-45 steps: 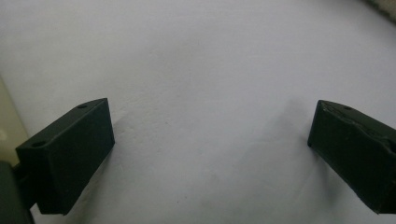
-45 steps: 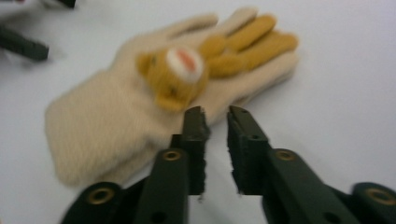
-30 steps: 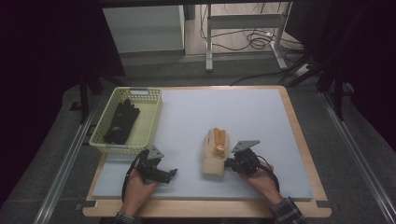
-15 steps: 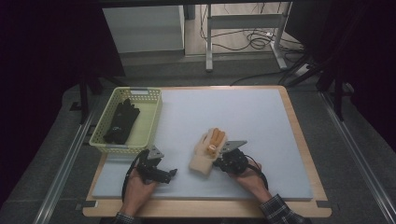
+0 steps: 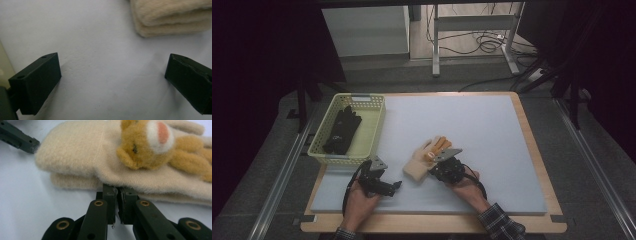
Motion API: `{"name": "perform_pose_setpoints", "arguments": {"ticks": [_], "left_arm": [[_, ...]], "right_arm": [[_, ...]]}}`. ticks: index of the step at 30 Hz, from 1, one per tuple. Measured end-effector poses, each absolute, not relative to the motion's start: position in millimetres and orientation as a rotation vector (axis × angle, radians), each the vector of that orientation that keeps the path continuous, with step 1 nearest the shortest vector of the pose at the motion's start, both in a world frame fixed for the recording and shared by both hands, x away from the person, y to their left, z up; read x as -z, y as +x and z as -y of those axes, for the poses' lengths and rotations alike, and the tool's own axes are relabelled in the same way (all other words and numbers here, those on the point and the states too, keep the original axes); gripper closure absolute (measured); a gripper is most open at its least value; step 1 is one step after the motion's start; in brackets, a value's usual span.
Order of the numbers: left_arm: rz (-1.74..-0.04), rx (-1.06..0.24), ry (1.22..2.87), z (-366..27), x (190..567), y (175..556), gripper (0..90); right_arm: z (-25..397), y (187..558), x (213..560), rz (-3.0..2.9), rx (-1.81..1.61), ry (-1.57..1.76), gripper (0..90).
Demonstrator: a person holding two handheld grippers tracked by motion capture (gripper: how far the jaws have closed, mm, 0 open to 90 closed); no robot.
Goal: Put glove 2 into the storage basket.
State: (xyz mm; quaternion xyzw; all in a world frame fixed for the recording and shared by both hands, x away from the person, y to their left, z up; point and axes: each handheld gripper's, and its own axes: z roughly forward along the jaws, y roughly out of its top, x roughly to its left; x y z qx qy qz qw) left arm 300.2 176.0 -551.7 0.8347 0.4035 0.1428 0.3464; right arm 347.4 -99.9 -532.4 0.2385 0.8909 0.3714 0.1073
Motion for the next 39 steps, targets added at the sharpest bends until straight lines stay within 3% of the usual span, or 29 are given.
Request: {"name": "perform_pose_setpoints", "arguments": {"ticks": [6,14,31,39], "left_arm": [[-1.047,-0.37,2.166,-176.0,551.7,300.2,0.5],[-1.046,-0.371,2.166,-176.1,551.7,300.2,0.5],[-1.047,-0.371,2.166,-176.1,551.6,300.2,0.5],[-1.047,-0.371,2.166,-176.0,551.7,300.2,0.5]], "right_arm": [[97.6,349.6,533.5,-2.622,-1.112,0.698,81.6],[104.4,344.8,523.6,-2.609,-1.125,0.708,70.2],[165.1,349.8,498.6,-2.469,-1.15,0.806,32.2],[198.5,352.9,505.3,-2.437,-1.124,0.895,21.9]]}}
